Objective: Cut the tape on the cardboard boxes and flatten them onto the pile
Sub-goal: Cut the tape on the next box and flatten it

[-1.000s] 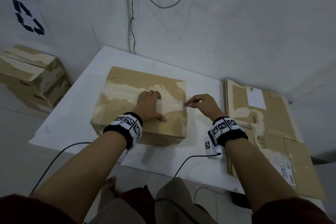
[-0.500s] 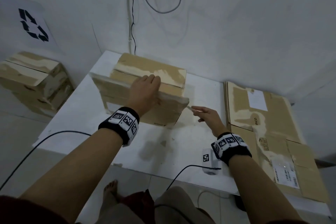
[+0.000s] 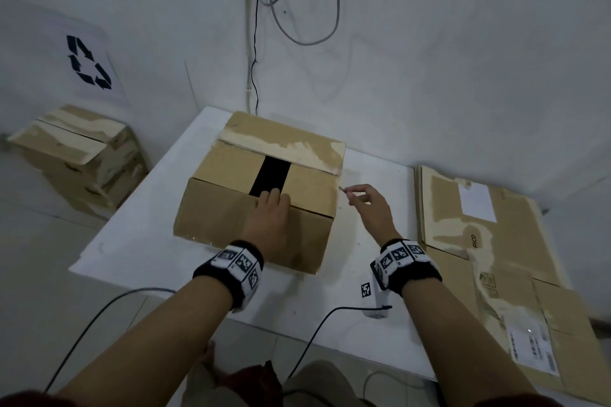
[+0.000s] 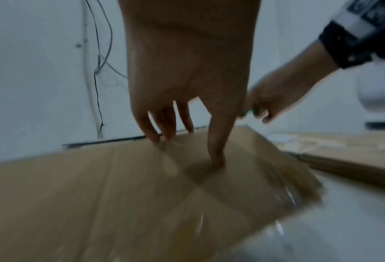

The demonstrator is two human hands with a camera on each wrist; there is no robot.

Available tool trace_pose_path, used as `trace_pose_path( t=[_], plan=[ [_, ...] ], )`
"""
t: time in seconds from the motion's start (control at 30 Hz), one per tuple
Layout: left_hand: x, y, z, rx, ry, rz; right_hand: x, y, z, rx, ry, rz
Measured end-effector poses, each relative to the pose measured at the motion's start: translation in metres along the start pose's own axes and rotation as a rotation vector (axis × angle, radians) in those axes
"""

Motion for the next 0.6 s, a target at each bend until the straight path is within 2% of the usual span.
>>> trace_pose_path(
  t=[0.13,0.23,0.27,0.33,0.5,0.6],
  plan=[
    [-0.029,0.013,-0.008,0.033,0.084,0.381,-0.012,0.006,0.000,0.036,0.022,-0.060],
    [-0.052,0.029,-0.017,0.172,0.093,0.528,-0.022,0.006,0.001,0.067,0.031,-0.060],
    [-0.060,0.032,-0.019,0.296,0.117,0.535,-0.026,0.005,0.000,0.069,0.027,-0.060],
    [-0.080,0.031,-0.019,0.602,0.195,0.461,-0.032,0.003,-0.002,0.082,0.029,-0.059],
    [-0.100,-0.008,-0.018,1.498,0.575,0.342,-0.040,-0.004,-0.008,0.075,0.027,-0.056],
    [-0.113,-0.019,-0.017,1.791,0.647,0.204,-0.043,-0.007,-0.009,0.043,0.054,-0.064]
  ],
)
Point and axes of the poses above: each hand's wrist, its own x-axis away from the middle knuckle, its own y-axis out of the back of the hand, z = x × y, the point moved 9 cm from there along -x, towards the middle knuckle
